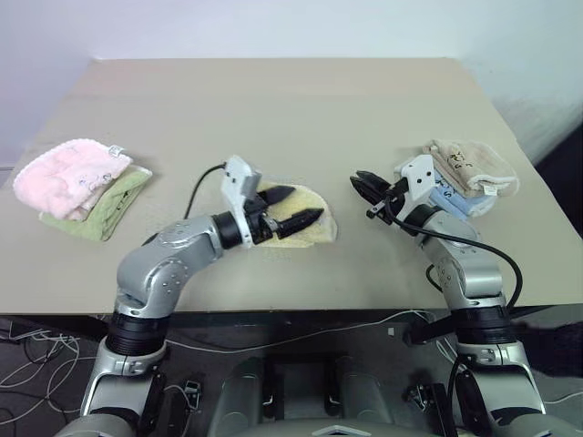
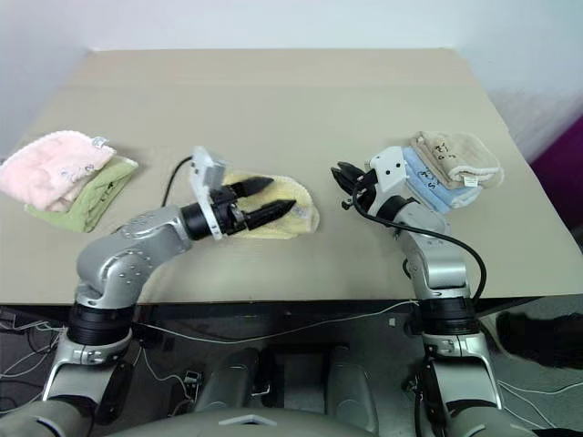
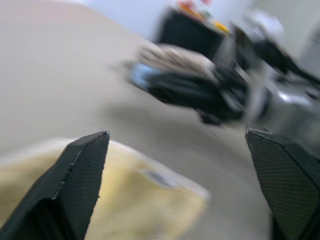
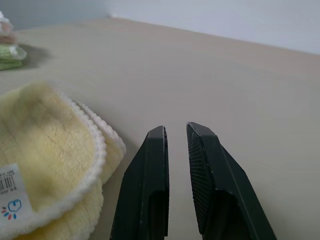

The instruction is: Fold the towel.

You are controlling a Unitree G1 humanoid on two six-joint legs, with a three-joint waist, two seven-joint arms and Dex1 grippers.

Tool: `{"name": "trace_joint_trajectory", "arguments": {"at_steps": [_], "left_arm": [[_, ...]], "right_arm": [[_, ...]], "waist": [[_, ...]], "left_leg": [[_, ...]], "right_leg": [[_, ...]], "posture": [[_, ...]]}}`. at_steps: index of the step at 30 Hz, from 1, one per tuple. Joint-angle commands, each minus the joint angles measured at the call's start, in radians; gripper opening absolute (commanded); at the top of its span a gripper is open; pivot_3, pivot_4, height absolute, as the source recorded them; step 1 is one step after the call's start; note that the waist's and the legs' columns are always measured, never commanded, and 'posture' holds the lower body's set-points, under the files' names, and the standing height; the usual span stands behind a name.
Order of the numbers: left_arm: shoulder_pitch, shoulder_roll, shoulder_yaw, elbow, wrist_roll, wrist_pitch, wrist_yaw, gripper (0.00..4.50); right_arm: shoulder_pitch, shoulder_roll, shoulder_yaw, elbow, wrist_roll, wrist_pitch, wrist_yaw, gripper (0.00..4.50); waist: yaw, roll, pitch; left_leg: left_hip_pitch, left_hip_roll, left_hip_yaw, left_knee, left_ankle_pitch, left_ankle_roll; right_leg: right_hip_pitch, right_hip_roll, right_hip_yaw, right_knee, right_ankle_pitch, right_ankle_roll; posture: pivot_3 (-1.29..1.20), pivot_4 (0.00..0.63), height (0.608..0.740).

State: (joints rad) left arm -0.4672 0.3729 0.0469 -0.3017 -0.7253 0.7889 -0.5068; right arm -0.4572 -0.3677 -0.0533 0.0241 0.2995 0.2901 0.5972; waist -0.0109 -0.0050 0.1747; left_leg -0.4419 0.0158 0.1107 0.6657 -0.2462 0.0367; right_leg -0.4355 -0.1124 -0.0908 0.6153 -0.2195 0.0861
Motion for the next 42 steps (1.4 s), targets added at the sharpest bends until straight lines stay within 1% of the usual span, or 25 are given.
{"name": "trace_joint_trajectory", "arguments": {"at_steps": [1, 2, 3, 4, 9, 11, 13, 18, 23, 25, 26, 27, 29, 30, 32, 33, 35, 36, 37, 39, 41, 42], "left_arm": [[-0.018, 0.024, 0.067, 0.061, 0.083, -0.086, 0.054, 4.20], [-0.011, 0.041, 0.061, 0.083, 0.125, -0.125, 0.047, 4.00], [-0.004, 0.053, 0.053, 0.102, 0.157, -0.155, 0.037, 3.82], [0.000, 0.059, 0.047, 0.117, 0.177, -0.178, 0.029, 3.52], [0.007, 0.033, 0.047, 0.119, 0.155, -0.227, -0.037, 1.82], [0.020, 0.031, 0.022, 0.114, 0.162, -0.233, -0.071, 1.17], [0.038, 0.041, -0.020, 0.124, 0.203, -0.246, -0.095, 0.46], [0.091, 0.056, -0.133, 0.223, 0.349, -0.335, -0.126, 0.46], [0.100, 0.043, -0.215, 0.408, 0.490, -0.427, -0.116, 0.46], [0.103, 0.031, -0.216, 0.451, 0.506, -0.460, -0.119, 0.46], [0.105, 0.022, -0.206, 0.459, 0.500, -0.468, -0.121, 0.46], [0.107, 0.016, -0.197, 0.463, 0.496, -0.474, -0.123, 0.46], [0.112, 0.009, -0.178, 0.453, 0.481, -0.490, -0.134, 0.46], [0.116, 0.004, -0.166, 0.440, 0.468, -0.499, -0.139, 0.46], [0.130, -0.023, -0.100, 0.360, 0.375, -0.482, -0.151, 0.46], [0.132, -0.035, -0.045, 0.306, 0.310, -0.452, -0.139, 0.46], [0.127, -0.035, 0.044, 0.228, 0.217, -0.391, -0.113, 0.46], [0.126, -0.018, 0.084, 0.197, 0.191, -0.376, -0.107, 0.46], [0.127, -0.005, 0.105, 0.178, 0.179, -0.368, -0.105, 0.46], [0.128, 0.034, 0.133, 0.166, 0.191, -0.362, -0.099, 0.46], [0.136, 0.093, 0.149, 0.177, 0.234, -0.378, -0.103, 0.46], [0.145, 0.129, 0.150, 0.196, 0.272, -0.397, -0.105, 0.46]], "right_arm": [[-0.049, 0.022, 0.020, -0.078, 0.030, 0.022, 0.009, 0.09], [-0.057, 0.034, 0.036, -0.086, 0.031, 0.034, 0.009, 0.00], [-0.067, 0.047, 0.054, -0.091, 0.032, 0.045, 0.012, 0.00], [-0.077, 0.059, 0.068, -0.092, 0.034, 0.057, 0.016, 0.00], [-0.124, 0.120, 0.132, -0.066, 0.032, 0.085, 0.023, 0.00], [-0.139, 0.153, 0.161, -0.038, 0.029, 0.095, 0.026, 0.00], [-0.133, 0.167, 0.191, -0.007, 0.006, 0.088, 0.032, 0.00], [-0.100, 0.181, 0.260, 0.131, -0.068, 0.072, 0.031, 0.00], [-0.088, 0.195, 0.292, 0.308, -0.140, 0.028, 0.020, 0.00], [-0.084, 0.200, 0.291, 0.351, -0.155, 0.002, 0.024, 0.00], [-0.080, 0.200, 0.290, 0.357, -0.157, -0.007, 0.027, 0.00], [-0.076, 0.200, 0.288, 0.359, -0.159, -0.014, 0.030, 0.00], [-0.067, 0.198, 0.283, 0.346, -0.154, -0.032, 0.040, 0.00], [-0.063, 0.197, 0.278, 0.334, -0.149, -0.040, 0.046, 0.00], [-0.050, 0.192, 0.257, 0.263, -0.116, -0.045, 0.067, 0.00], [-0.045, 0.185, 0.235, 0.210, -0.089, -0.033, 0.076, 0.00], [-0.037, 0.165, 0.195, 0.118, -0.048, -0.005, 0.083, 0.00], [-0.035, 0.152, 0.166, 0.067, -0.020, 0.021, 0.083, 0.00], [-0.033, 0.143, 0.148, 0.035, -0.002, 0.040, 0.083, 0.00], [-0.032, 0.125, 0.106, -0.021, 0.040, 0.093, 0.073, 0.00], [-0.033, 0.093, 0.056, -0.072, 0.101, 0.178, 0.076, 0.00], [-0.034, 0.074, 0.027, -0.085, 0.135, 0.238, 0.073, 0.00]], "waist": [[0.000, 0.000, 0.000], [-0.001, 0.000, 0.000], [-0.001, 0.000, 0.000], [-0.002, 0.000, 0.000], [0.003, 0.000, 0.000], [0.000, 0.000, 0.000], [-0.001, 0.000, 0.000], [-0.001, 0.000, 0.000], [-0.002, 0.000, -0.003], [-0.002, 0.000, -0.005], [-0.002, 0.000, -0.006], [-0.002, 0.000, -0.007], [-0.002, 0.000, -0.010], [-0.002, 0.001, -0.010], [-0.002, 0.001, -0.010], [-0.002, 0.001, -0.010], [-0.002, 0.000, -0.009], [-0.002, 0.001, -0.009], [-0.003, 0.001, -0.009], [-0.003, 0.001, -0.009], [-0.003, 0.001, -0.009], [-0.002, 0.001, -0.009]], "left_leg": [[0.000, 0.000, 0.000, 0.000, 0.000, 0.000], [0.000, 0.000, 0.000, 0.000, 0.000, 0.000], [0.000, 0.000, 0.000, 0.000, 0.000, 0.000], [0.000, 0.000, 0.000, 0.000, 0.000, 0.000], [0.000, 0.000, 0.000, 0.001, 0.000, 0.000], [0.000, 0.000, 0.000, 0.001, 0.000, 0.000], [0.000, 0.000, 0.000, 0.001, 0.000, 0.000], [0.000, 0.000, 0.000, 0.001, 0.000, 0.000], [0.001, 0.000, 0.000, 0.001, 0.000, 0.000], [0.007, 0.000, 0.000, 0.000, 0.000, 0.000], [0.011, 0.000, 0.000, -0.001, -0.001, 0.000], [0.015, 0.000, 0.000, -0.002, -0.004, 0.005], [0.016, 0.000, -0.001, -0.002, -0.005, 0.006], [0.017, 0.000, -0.001, -0.002, -0.007, 0.004], [0.016, 0.000, -0.001, -0.002, -0.007, 0.004], [0.015, 0.000, -0.001, -0.002, -0.007, 0.004], [0.012, 0.000, -0.001, -0.002, -0.006, 0.005], [0.010, 0.000, -0.002, -0.001, -0.005, 0.006], [0.009, 0.000, -0.002, -0.001, -0.002, 0.002], [0.009, 0.000, -0.002, -0.001, -0.002, 0.000], [0.009, 0.000, -0.002, -0.001, -0.002, 0.001], [0.009, 0.000, -0.002, -0.001, -0.004, 0.005]], "right_leg": [[0.000, 0.000, 0.000, 0.000, 0.000, 0.000], [0.000, 0.000, 0.000, 0.000, 0.000, 0.000], [0.000, 0.000, 0.000, 0.000, 0.000, 0.000], [0.000, 0.001, -0.001, 0.000, 0.000, 0.000], [0.000, 0.000, -0.001, 0.000, 0.000, 0.000], [0.001, 0.000, -0.001, 0.000, 0.000, 0.000], [0.001, 0.000, -0.001, 0.000, 0.000, 0.000], [0.001, 0.000, -0.001, 0.000, 0.000, 0.000], [0.001, 0.000, -0.002, 0.000, 0.000, 0.000], [0.007, 0.000, -0.002, -0.001, 0.000, 0.000], [0.011, 0.000, -0.002, -0.001, 0.000, 0.000], [0.015, 0.000, -0.002, -0.001, 0.000, 0.000], [0.015, -0.001, -0.002, -0.001, 0.000, -0.001], [0.015, -0.002, -0.001, -0.001, 0.000, -0.001], [0.015, -0.004, -0.001, -0.001, 0.000, -0.001], [0.014, -0.005, -0.001, -0.001, 0.000, -0.001], [0.011, -0.006, -0.001, -0.001, 0.000, -0.001], [0.009, -0.006, -0.001, 0.000, 0.000, -0.001], [0.008, -0.006, -0.001, 0.000, 0.000, -0.001], [0.008, -0.005, -0.001, 0.000, 0.000, -0.001], [0.008, -0.005, -0.001, 0.000, 0.000, -0.001], [0.008, -0.005, -0.001, 0.000, 0.000, -0.001]], "posture": [[0.00, 0.150, 0.740], [0.00, 0.150, 0.740], [0.00, 0.150, 0.740], [0.00, 0.150, 0.740], [0.00, 0.150, 0.740], [0.00, 0.150, 0.740], [0.00, 0.150, 0.740], [0.00, 0.150, 0.740], [0.00, 0.150, 0.740], [0.00, 0.150, 0.740], [0.00, 0.150, 0.740], [0.00, 0.150, 0.740], [0.00, 0.150, 0.740], [0.00, 0.150, 0.740], [0.00, 0.150, 0.740], [0.00, 0.150, 0.740], [0.00, 0.150, 0.740], [0.00, 0.150, 0.740], [0.00, 0.150, 0.740], [0.00, 0.150, 0.740], [0.00, 0.150, 0.740], [0.00, 0.150, 0.740]]}}
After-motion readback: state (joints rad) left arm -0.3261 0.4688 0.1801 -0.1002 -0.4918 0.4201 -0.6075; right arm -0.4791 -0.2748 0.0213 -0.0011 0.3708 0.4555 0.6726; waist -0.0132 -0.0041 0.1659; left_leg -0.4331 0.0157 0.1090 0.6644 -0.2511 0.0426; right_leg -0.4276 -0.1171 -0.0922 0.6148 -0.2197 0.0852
